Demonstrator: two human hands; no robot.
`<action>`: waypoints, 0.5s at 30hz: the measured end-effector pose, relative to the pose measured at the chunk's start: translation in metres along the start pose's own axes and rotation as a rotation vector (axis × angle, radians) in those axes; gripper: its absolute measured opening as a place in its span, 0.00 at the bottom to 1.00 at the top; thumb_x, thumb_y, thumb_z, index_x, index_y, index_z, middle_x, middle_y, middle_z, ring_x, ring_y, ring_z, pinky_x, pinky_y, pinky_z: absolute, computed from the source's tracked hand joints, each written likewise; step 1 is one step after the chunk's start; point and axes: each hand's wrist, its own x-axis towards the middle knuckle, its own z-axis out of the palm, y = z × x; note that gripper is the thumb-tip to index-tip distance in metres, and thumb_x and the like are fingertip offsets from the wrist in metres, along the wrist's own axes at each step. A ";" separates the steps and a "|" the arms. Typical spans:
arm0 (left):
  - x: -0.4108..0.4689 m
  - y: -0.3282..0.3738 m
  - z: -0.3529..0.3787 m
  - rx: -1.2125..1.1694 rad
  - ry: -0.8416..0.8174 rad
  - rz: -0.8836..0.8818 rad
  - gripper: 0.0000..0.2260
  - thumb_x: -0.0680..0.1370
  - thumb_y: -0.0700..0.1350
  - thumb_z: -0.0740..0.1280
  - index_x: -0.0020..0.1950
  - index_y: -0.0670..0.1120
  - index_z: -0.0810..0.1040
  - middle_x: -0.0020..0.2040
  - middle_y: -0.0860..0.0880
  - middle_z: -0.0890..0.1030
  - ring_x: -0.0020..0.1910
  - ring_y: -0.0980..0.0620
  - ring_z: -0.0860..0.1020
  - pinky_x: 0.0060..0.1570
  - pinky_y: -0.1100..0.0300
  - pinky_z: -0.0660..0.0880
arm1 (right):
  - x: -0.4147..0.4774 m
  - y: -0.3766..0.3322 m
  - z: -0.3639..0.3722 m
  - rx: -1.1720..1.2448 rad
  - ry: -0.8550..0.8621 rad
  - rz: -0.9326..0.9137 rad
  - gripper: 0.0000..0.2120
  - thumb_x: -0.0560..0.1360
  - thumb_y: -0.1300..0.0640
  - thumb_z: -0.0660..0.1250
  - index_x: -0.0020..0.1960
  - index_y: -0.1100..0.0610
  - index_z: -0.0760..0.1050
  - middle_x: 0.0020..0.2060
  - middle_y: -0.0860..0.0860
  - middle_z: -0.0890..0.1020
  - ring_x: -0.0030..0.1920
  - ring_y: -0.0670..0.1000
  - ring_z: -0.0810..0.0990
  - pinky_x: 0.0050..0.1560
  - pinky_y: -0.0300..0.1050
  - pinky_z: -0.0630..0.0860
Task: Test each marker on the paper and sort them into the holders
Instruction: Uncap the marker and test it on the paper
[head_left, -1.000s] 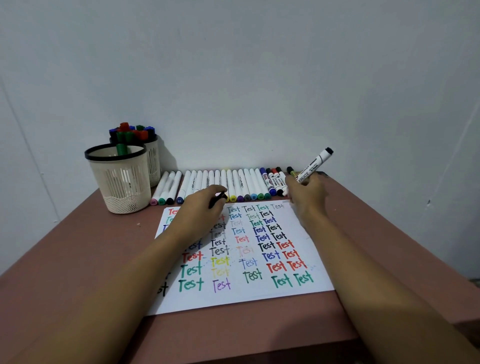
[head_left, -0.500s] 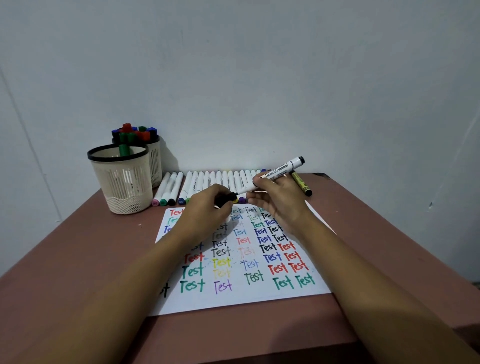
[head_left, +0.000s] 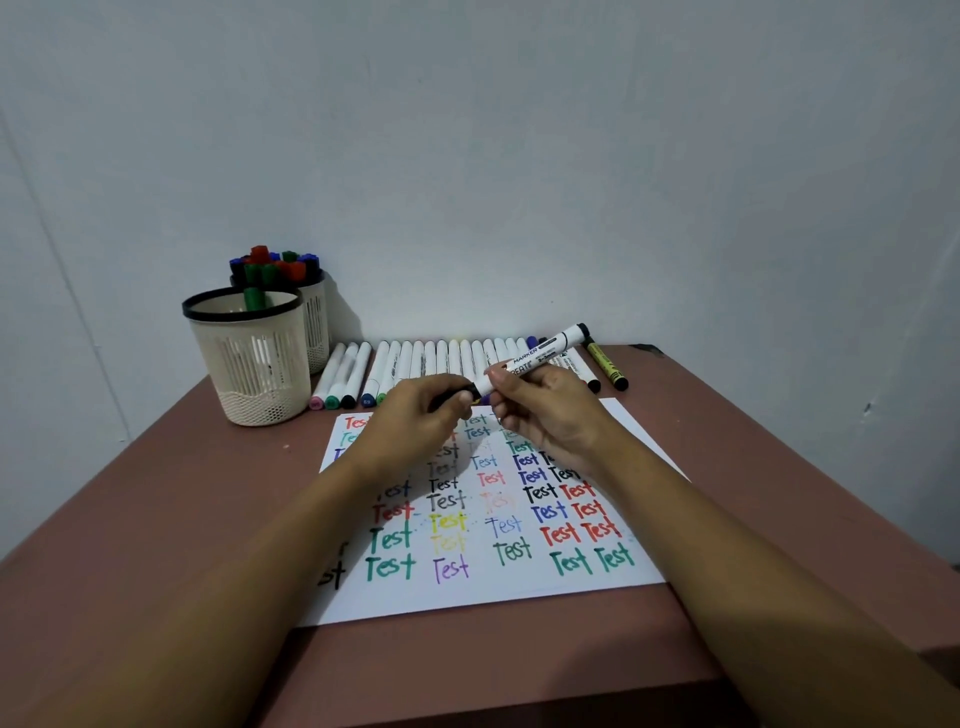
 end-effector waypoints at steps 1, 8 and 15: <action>-0.001 0.000 -0.001 -0.014 -0.016 -0.018 0.06 0.79 0.41 0.61 0.47 0.46 0.77 0.35 0.55 0.77 0.30 0.65 0.73 0.38 0.64 0.70 | 0.000 0.001 0.000 -0.006 -0.005 0.007 0.06 0.77 0.61 0.65 0.43 0.63 0.76 0.30 0.51 0.79 0.29 0.44 0.77 0.32 0.33 0.75; 0.005 0.003 -0.003 -0.590 0.129 -0.288 0.05 0.77 0.37 0.64 0.45 0.42 0.79 0.33 0.50 0.76 0.28 0.58 0.73 0.33 0.65 0.73 | 0.002 -0.001 0.005 0.031 0.056 0.003 0.06 0.76 0.59 0.67 0.43 0.61 0.76 0.29 0.53 0.77 0.28 0.46 0.75 0.28 0.35 0.73; 0.007 0.008 -0.033 -0.983 0.499 -0.386 0.05 0.76 0.38 0.65 0.41 0.44 0.74 0.36 0.49 0.74 0.37 0.54 0.73 0.47 0.57 0.75 | 0.000 0.009 -0.006 -0.610 0.231 -0.161 0.10 0.78 0.52 0.64 0.53 0.58 0.79 0.39 0.49 0.80 0.38 0.44 0.76 0.38 0.36 0.71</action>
